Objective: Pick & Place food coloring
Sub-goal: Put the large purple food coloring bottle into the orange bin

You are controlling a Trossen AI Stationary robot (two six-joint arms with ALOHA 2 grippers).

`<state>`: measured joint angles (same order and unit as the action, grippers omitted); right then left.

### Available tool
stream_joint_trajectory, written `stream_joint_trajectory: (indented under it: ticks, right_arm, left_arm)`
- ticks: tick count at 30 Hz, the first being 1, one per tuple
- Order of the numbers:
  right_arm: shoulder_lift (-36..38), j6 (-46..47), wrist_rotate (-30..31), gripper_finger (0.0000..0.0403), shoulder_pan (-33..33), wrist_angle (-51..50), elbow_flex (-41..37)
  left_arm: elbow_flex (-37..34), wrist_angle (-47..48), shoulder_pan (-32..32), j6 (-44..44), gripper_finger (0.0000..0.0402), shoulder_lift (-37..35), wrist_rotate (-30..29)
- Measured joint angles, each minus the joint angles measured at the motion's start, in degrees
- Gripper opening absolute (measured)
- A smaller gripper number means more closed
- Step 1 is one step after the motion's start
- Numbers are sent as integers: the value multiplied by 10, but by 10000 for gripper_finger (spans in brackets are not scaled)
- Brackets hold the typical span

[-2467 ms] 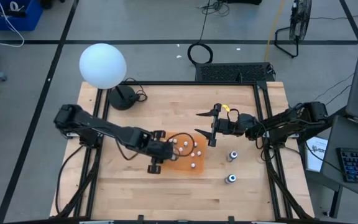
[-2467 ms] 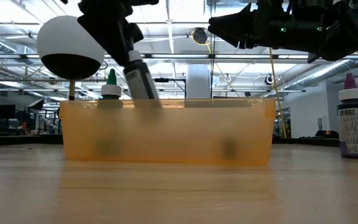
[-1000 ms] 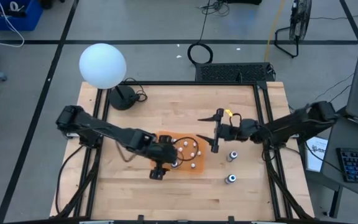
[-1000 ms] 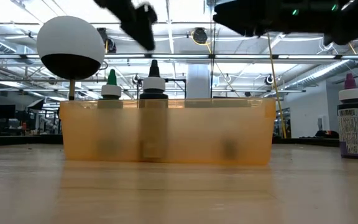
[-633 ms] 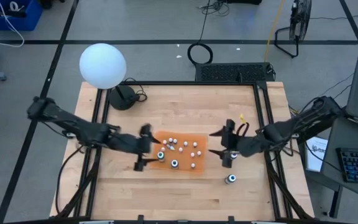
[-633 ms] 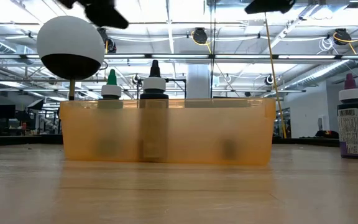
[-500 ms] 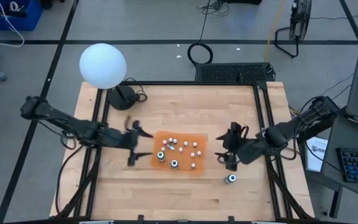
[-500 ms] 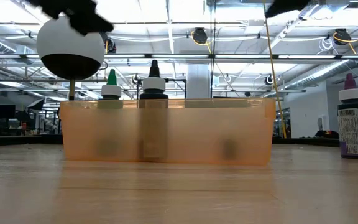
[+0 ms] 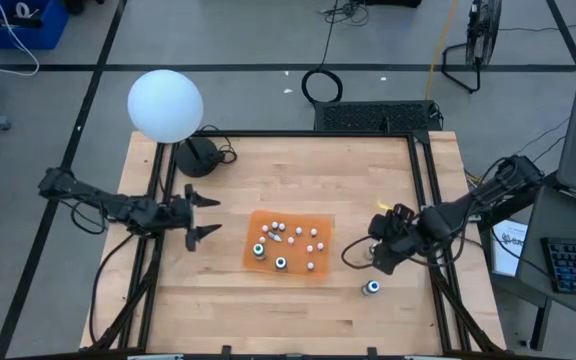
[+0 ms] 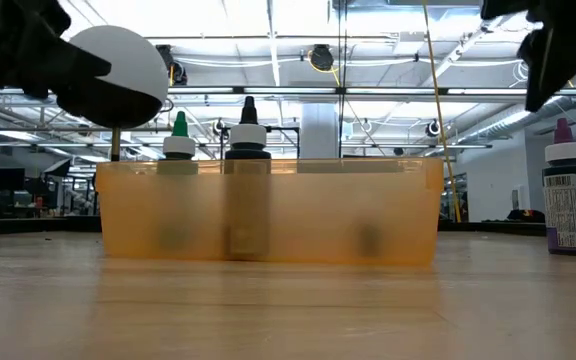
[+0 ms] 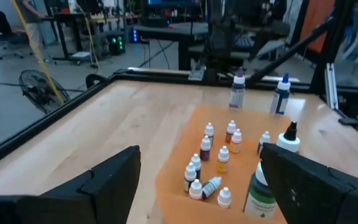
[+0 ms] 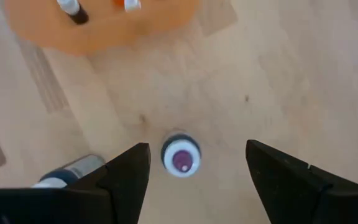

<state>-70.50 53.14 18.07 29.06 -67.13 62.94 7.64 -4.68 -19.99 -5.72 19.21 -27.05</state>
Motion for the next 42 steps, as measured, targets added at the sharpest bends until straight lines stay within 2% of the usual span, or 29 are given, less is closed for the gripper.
stream_joint_trajectory:
  ticks: [8, 16, 21, 32, 38, 42]
  right_arm:
    - [0, 13, -48, 251, -36, 11, -36]
    - [0, 15, -136, 251, -54, 89, -92]
    - [0, 16, -138, 251, -55, 116, -108]
    - [0, 18, -137, 251, -55, 134, -123]
    - [0, 17, -134, 247, -55, 134, -123]
    - [0, 12, -133, 219, -55, 134, -123]
  left_arm:
    - [-44, 1, 0, 18, 332, -74, 0]
    - [-69, 5, 0, 12, 320, -84, 0]
    - [-69, 6, 0, 30, 324, -89, -2]
    - [-69, 7, 0, 47, 317, -103, -82]
    - [-69, 11, 0, 31, 318, -103, -176]
    - [-69, 11, 0, 17, 323, -103, -172]
